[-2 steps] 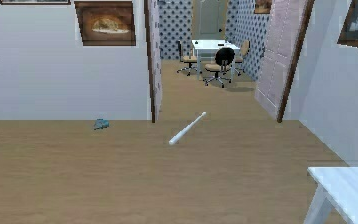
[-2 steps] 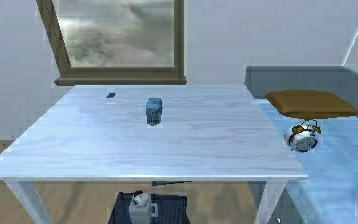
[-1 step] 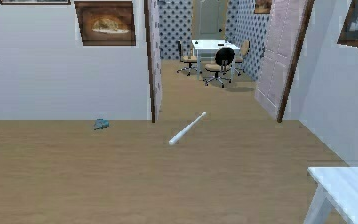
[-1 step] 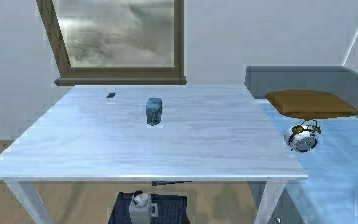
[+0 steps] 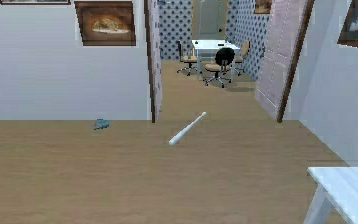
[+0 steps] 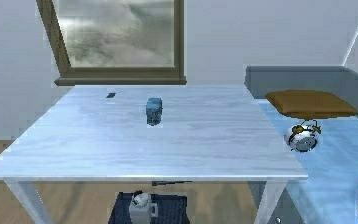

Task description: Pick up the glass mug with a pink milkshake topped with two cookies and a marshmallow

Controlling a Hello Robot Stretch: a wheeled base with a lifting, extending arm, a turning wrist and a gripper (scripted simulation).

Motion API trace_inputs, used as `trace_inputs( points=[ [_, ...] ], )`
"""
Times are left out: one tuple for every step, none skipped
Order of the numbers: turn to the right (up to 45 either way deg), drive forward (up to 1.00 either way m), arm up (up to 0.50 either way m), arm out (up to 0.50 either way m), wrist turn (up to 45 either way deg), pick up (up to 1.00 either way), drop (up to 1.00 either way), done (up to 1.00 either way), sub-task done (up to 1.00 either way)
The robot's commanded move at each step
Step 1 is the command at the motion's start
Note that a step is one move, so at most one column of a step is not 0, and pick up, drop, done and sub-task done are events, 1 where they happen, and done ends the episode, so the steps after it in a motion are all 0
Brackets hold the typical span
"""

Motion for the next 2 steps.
trace_inputs(
  points=[
    [0.0,0.0,0.0,0.3,0.0,0.0,0.0,0.0,0.0],
    [0.0,0.0,0.0,0.3,0.0,0.0,0.0,0.0,0.0]
  ],
)
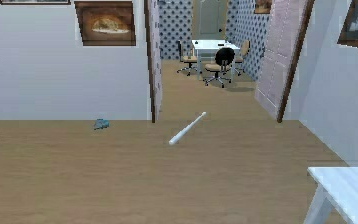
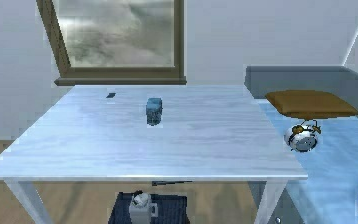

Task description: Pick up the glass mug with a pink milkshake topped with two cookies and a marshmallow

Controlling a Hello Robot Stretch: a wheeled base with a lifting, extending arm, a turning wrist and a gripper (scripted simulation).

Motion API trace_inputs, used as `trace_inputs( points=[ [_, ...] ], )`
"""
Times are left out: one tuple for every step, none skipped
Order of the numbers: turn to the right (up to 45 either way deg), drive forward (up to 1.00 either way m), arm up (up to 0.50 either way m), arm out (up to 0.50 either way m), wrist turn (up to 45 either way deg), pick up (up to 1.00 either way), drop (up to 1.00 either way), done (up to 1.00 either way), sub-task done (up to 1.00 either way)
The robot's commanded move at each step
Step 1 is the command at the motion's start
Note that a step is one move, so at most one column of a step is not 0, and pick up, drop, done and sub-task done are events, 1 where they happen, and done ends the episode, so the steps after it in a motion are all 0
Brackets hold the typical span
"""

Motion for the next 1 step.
trace_inputs(
  points=[
    [0.0,0.0,0.1,0.0,0.0,0.0,0.0,0.0,0.0]
  ],
)
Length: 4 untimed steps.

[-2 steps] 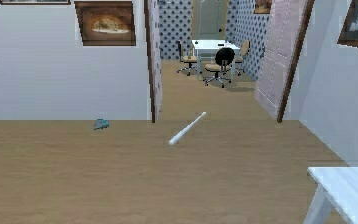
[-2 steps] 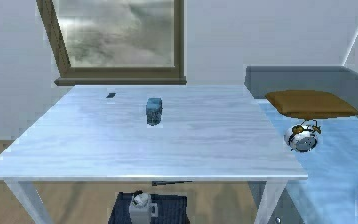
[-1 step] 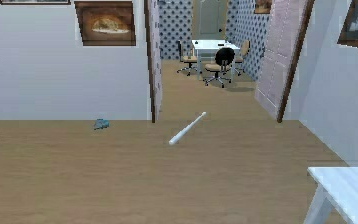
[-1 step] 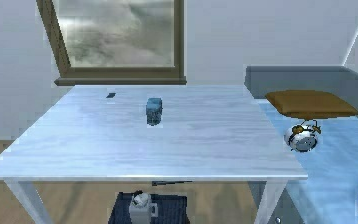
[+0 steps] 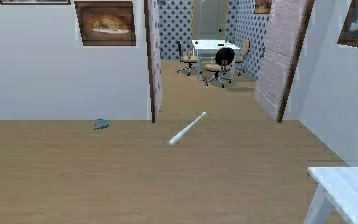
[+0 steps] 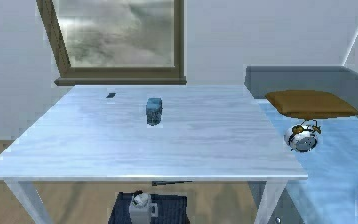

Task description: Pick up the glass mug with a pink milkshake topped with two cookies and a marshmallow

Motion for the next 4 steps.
trace_inputs(
  points=[
    [0.0,0.0,0.0,0.3,0.0,0.0,0.0,0.0,0.0],
    [0.0,0.0,0.0,0.0,45.0,0.0,0.0,0.0,0.0],
    [0.0,0.0,0.0,0.0,45.0,0.0,0.0,0.0,0.0],
    [0.0,0.0,0.0,0.0,45.0,0.0,0.0,0.0,0.0]
  ],
)
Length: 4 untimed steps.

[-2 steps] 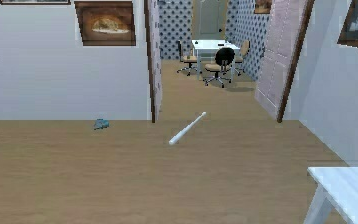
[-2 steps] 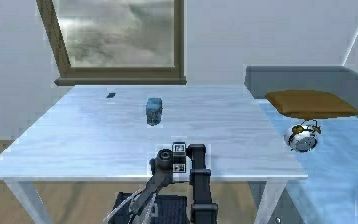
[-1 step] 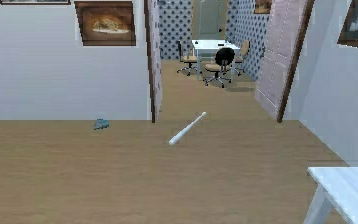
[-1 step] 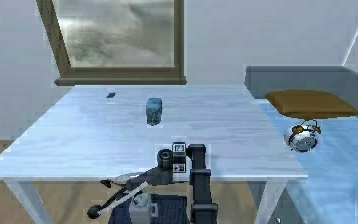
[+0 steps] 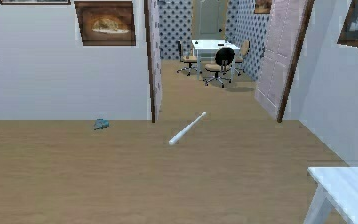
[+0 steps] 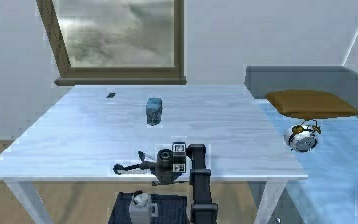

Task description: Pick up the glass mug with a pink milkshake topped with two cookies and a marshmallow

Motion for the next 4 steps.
trace_inputs(
  points=[
    [0.0,0.0,0.0,0.0,9.0,0.0,0.0,0.0,0.0],
    [0.0,0.0,-0.4,0.0,0.0,0.0,0.0,0.0,0.0],
    [0.0,0.0,0.0,0.0,0.0,1.0,0.0,0.0,0.0],
    [0.0,0.0,0.1,0.0,0.0,0.0,0.0,0.0,0.0]
  ],
)
